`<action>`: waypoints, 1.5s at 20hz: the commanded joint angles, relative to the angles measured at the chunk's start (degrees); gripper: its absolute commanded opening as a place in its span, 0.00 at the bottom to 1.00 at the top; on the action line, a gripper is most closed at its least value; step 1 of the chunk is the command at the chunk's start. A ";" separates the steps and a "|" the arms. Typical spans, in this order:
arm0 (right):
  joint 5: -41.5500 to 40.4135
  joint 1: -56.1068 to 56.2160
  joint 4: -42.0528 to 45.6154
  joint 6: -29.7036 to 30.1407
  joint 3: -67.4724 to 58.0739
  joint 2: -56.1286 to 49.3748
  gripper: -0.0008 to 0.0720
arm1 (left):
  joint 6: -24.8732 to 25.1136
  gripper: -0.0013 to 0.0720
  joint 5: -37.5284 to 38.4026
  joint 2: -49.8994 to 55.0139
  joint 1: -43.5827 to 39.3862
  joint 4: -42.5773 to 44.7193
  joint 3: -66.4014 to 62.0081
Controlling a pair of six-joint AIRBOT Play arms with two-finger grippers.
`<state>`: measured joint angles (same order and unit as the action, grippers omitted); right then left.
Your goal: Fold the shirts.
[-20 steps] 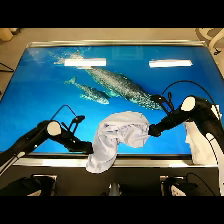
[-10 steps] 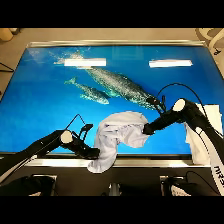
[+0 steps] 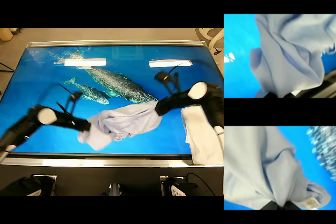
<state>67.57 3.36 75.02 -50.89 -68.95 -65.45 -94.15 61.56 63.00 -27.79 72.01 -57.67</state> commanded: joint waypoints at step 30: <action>-13.57 0.02 -7.06 -11.54 4.55 -15.61 0.06 | -5.70 0.06 2.14 30.84 11.21 22.01 -25.09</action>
<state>65.63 3.31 75.77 -60.60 -66.98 -74.98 -96.60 63.51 85.80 -16.56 95.04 -84.20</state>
